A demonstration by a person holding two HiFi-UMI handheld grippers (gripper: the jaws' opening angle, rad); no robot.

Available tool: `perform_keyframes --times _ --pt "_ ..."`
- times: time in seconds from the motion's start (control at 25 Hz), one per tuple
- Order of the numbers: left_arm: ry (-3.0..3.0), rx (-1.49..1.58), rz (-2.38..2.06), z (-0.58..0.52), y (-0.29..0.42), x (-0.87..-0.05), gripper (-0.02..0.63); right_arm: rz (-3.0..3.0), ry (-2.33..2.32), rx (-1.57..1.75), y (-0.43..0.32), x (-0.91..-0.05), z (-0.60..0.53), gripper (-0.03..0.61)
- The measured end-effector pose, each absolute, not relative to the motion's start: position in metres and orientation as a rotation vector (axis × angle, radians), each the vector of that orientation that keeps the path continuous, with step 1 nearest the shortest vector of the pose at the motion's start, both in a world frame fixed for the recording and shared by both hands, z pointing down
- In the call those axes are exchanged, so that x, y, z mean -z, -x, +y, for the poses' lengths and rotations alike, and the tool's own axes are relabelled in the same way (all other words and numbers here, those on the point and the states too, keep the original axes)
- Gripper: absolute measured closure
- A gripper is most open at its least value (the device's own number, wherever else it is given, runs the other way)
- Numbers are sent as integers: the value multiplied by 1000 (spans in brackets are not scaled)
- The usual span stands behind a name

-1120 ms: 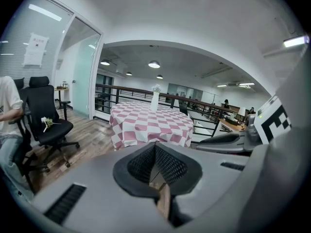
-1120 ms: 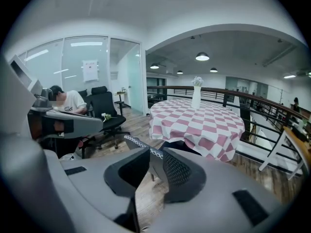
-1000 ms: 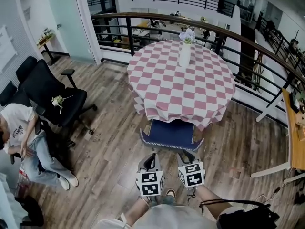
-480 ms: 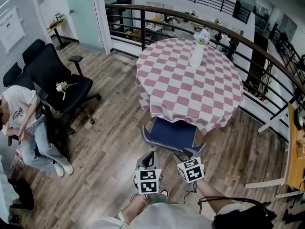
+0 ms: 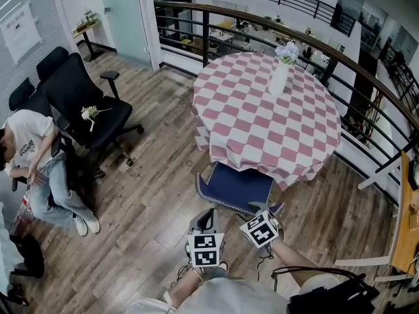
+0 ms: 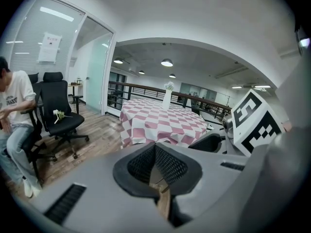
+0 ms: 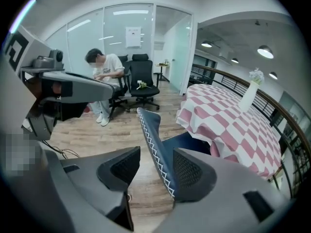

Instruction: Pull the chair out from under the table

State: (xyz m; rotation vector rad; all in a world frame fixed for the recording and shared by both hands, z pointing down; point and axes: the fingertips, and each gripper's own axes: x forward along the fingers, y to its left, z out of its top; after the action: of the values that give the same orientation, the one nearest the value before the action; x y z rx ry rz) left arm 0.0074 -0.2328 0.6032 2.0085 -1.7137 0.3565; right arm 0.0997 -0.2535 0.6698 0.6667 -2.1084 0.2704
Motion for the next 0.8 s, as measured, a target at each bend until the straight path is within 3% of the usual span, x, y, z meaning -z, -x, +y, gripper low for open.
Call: perform_keyframes --times 0.8 --pt "-1924 -407 -1695 -239 -12 -629 612 -2031 -360 -172 -85 -710 -267 380"
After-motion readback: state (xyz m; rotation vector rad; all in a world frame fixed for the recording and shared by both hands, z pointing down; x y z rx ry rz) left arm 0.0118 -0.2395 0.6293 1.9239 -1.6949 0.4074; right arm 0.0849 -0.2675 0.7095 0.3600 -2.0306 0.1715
